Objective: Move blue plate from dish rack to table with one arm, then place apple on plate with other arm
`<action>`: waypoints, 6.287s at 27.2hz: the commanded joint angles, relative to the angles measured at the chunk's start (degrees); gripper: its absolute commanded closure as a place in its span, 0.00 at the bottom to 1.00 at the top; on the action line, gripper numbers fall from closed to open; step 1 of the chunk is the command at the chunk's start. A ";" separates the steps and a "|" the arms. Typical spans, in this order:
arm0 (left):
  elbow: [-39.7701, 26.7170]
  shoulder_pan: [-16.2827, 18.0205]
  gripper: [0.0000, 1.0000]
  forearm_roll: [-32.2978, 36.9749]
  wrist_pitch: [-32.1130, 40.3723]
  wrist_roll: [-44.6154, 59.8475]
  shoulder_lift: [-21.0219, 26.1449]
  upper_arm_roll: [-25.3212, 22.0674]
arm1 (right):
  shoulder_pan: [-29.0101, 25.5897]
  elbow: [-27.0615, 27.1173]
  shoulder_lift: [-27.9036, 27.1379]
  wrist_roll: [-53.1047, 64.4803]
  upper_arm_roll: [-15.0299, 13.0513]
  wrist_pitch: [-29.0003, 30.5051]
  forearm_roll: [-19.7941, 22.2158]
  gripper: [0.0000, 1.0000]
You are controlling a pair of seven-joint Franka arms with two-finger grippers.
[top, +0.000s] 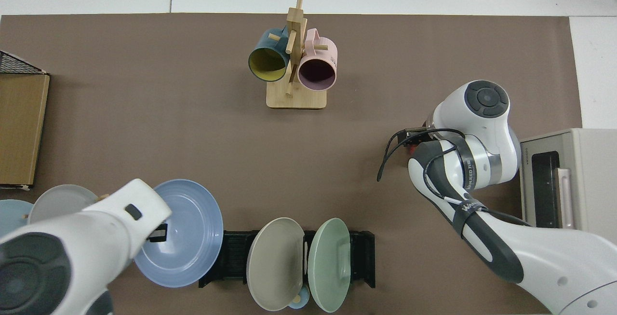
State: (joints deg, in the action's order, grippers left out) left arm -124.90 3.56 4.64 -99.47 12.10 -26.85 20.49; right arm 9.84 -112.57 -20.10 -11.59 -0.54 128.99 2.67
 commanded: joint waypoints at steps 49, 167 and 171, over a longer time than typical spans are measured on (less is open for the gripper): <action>-8.25 -20.61 1.00 -26.18 -51.35 16.55 32.03 -5.90 | -0.61 14.04 12.01 -0.62 0.72 -23.26 -1.34 1.00; 27.87 -3.92 0.00 -4.73 3.94 -12.72 24.83 -18.73 | -7.38 13.60 19.22 0.70 0.63 -26.77 -3.19 0.00; 27.78 -4.00 0.00 -4.73 4.02 -12.54 24.74 -18.73 | -7.38 13.60 19.13 -0.10 0.63 -26.07 -3.11 0.00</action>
State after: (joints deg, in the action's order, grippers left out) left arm -94.96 -1.08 -0.93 -94.04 -1.47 -0.49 0.98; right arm 2.77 -97.60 -1.83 -9.29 -0.16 101.14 0.33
